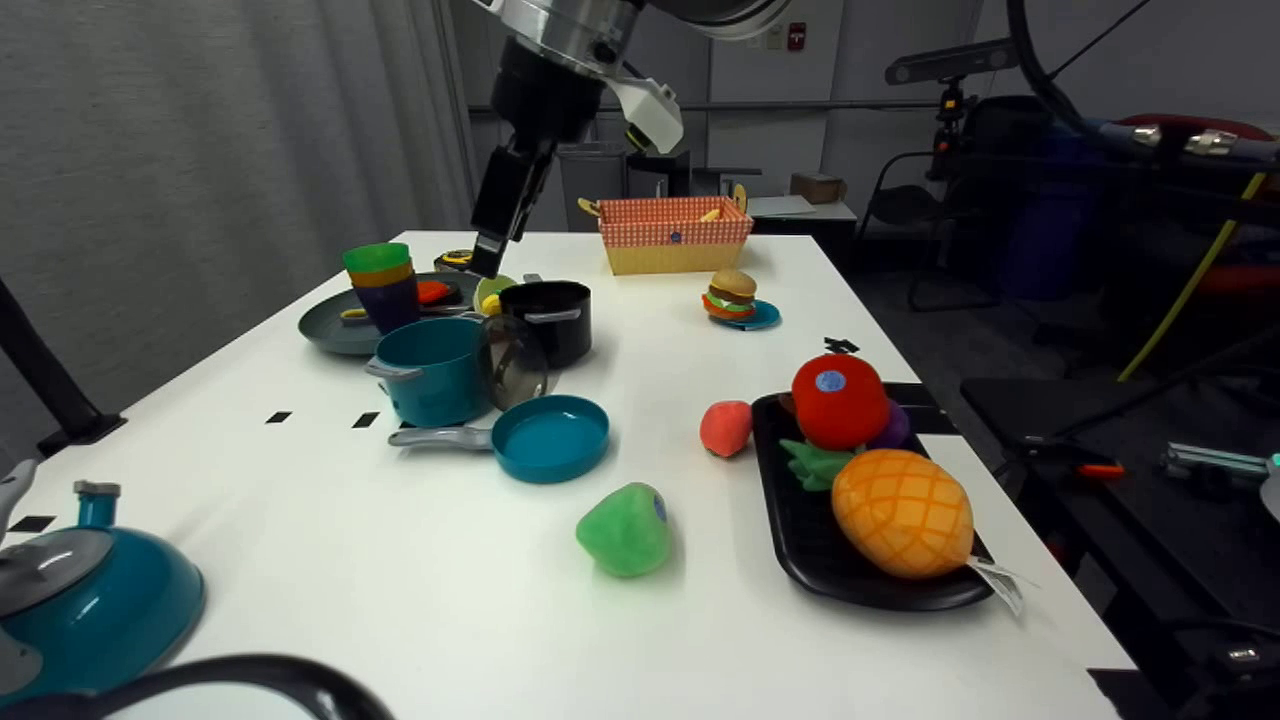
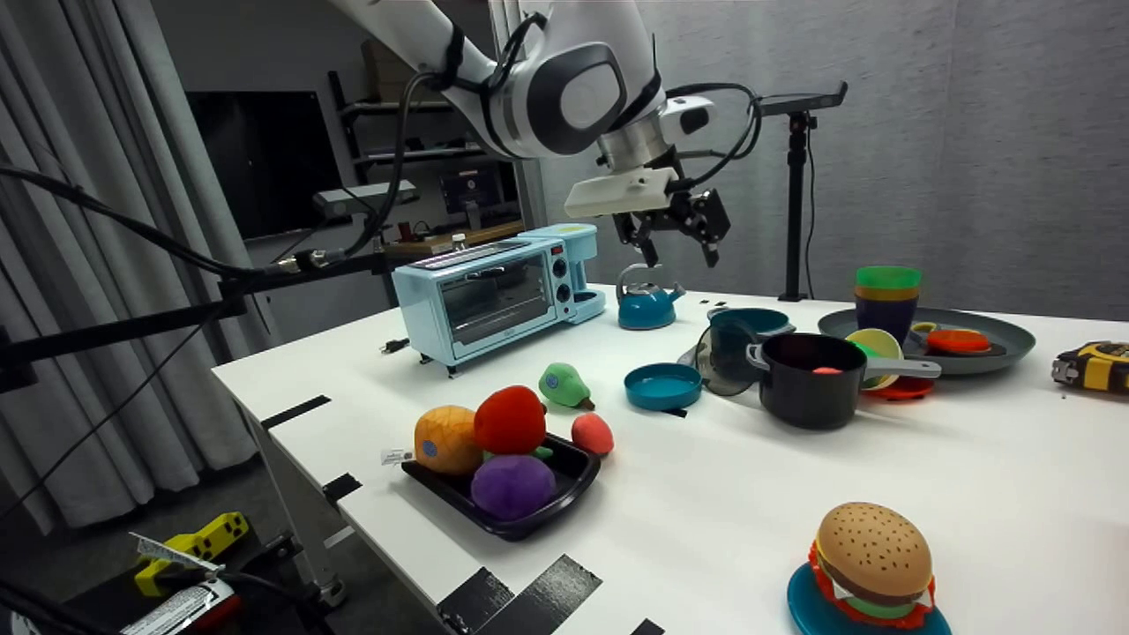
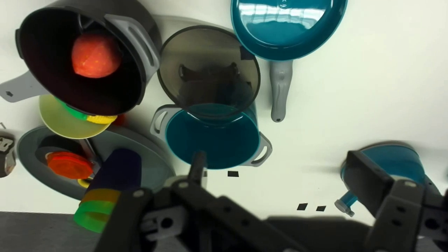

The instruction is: Take the lid off the blue pot and put it on the blue pan

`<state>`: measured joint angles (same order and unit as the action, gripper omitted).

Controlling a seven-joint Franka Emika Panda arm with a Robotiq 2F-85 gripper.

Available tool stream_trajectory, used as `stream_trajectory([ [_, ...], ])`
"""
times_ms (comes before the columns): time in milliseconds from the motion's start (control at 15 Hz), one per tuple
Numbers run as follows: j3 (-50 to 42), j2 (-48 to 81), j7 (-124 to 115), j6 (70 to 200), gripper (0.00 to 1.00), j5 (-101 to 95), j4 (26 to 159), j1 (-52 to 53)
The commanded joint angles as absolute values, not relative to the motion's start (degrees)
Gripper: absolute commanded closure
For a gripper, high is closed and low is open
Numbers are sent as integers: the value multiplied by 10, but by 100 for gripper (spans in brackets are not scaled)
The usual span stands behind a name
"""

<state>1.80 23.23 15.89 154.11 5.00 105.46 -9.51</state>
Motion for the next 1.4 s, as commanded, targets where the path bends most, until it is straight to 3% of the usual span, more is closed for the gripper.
stream_trajectory([
  [0,9,226,152,1533,0,39,1054,-92],
  [1333,14,230,155,1518,0,49,1053,-93],
])
